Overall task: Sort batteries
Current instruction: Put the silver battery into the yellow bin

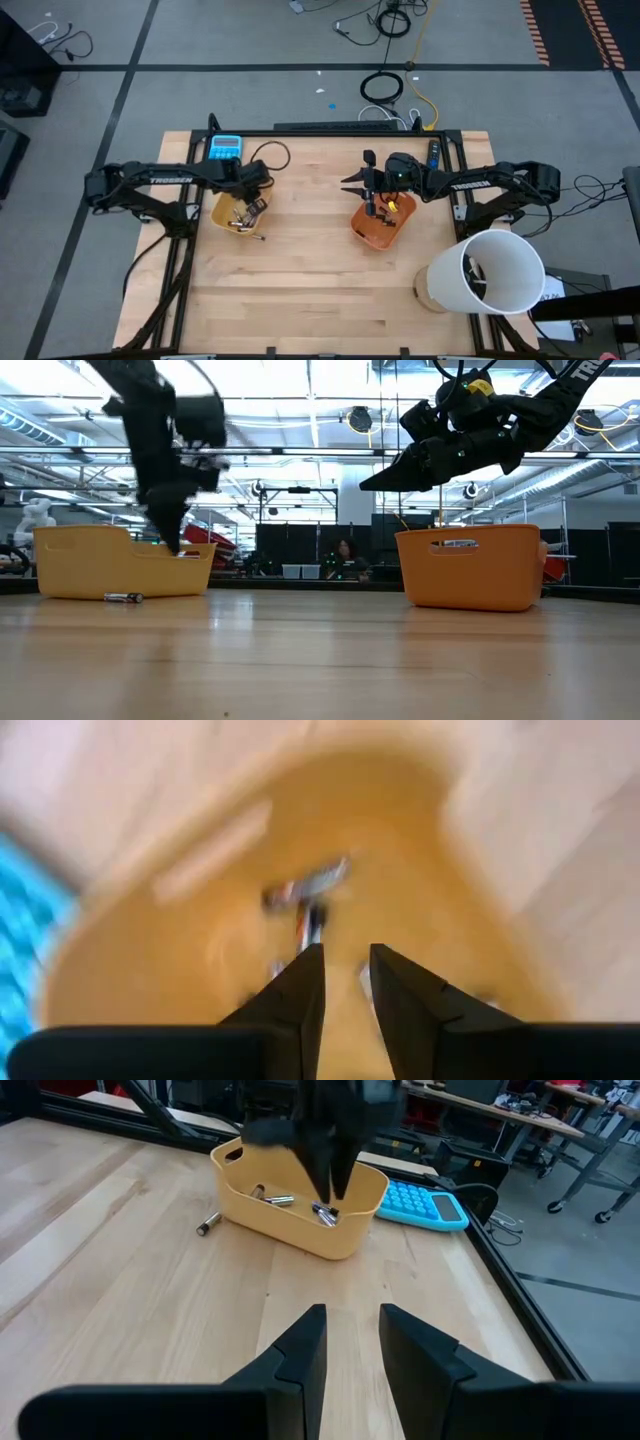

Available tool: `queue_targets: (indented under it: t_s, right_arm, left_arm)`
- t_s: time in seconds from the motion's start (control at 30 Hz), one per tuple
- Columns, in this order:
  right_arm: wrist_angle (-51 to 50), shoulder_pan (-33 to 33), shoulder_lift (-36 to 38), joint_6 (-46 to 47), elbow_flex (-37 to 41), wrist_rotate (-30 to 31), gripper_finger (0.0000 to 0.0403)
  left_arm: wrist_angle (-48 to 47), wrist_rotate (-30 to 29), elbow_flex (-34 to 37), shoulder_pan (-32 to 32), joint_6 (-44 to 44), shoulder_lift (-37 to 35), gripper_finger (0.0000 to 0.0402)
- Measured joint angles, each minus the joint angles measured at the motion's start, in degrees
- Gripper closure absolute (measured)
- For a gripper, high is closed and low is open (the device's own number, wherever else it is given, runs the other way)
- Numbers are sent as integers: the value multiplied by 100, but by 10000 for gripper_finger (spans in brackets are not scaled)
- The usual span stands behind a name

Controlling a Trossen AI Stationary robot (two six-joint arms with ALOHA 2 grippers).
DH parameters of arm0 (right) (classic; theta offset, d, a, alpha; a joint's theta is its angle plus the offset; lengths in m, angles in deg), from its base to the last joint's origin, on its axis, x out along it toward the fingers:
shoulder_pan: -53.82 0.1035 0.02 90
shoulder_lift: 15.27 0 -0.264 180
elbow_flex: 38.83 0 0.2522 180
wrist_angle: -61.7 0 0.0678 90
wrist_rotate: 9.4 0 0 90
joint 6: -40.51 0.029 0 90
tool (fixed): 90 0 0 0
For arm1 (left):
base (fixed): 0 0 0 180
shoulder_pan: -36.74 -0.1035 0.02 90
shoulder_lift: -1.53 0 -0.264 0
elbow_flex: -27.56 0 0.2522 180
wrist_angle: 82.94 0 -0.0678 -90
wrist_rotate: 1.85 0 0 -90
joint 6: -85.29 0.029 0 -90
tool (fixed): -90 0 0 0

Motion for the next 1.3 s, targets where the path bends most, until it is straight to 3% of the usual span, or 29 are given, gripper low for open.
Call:
queue_targets:
  t_s: [0.2, 0.37, 0.8, 1.07, 1.3]
  right_arm:
    - [-3, 0, 0, 0, 0, 0, 317]
    - [-46, 0, 0, 0, 0, 0, 316]
    - [-4, 0, 0, 0, 0, 2, 316]
    - [-2, 0, 0, 0, 0, 2, 317]
    - [-4, 0, 0, 0, 0, 2, 316]
  left_arm:
    - [50, -37, -744, 648, 726, -140, 307]
    - [159, -63, -834, 1243, 1196, -99, 297]
    - [334, 303, -834, 2711, 998, 540, 168]
    - [-17, 614, -834, 3142, 1152, 1418, 176]
    - [-589, 389, -968, 3285, 1423, 1912, 193]
